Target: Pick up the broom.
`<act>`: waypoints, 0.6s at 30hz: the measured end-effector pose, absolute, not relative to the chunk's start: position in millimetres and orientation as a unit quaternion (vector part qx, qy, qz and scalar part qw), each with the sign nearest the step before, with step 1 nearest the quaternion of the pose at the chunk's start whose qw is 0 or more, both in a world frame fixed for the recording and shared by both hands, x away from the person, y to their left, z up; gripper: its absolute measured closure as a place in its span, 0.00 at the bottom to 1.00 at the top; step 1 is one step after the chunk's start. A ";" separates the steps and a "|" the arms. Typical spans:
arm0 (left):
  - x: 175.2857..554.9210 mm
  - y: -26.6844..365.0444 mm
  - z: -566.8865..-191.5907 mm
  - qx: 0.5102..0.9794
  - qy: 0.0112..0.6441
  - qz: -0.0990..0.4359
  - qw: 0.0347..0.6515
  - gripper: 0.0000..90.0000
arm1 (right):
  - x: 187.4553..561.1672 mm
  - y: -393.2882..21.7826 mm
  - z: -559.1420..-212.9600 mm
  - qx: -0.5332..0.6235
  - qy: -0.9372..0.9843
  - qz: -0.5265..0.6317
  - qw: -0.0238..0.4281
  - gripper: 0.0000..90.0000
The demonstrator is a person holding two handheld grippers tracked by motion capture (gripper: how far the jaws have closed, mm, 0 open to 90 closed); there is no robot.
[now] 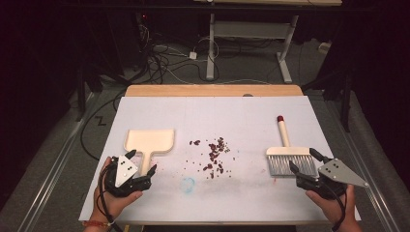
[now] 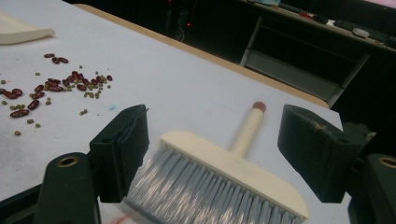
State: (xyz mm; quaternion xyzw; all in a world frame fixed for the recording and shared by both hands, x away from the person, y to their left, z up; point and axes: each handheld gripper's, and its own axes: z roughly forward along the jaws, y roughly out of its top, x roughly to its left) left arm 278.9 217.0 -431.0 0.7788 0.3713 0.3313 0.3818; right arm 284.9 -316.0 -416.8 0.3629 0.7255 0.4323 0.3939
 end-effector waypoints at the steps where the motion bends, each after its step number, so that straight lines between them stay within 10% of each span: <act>1: 279.4 216.6 -431.2 0.779 0.372 0.331 0.381 0.22 | 284.9 -316.0 -416.8 0.363 0.725 0.432 0.394 0.28; 18: 277.4 215.5 -430.8 0.774 0.373 0.334 0.387 0.23 | 292.9 -316.8 -410.8 0.382 0.728 0.418 0.388 0.27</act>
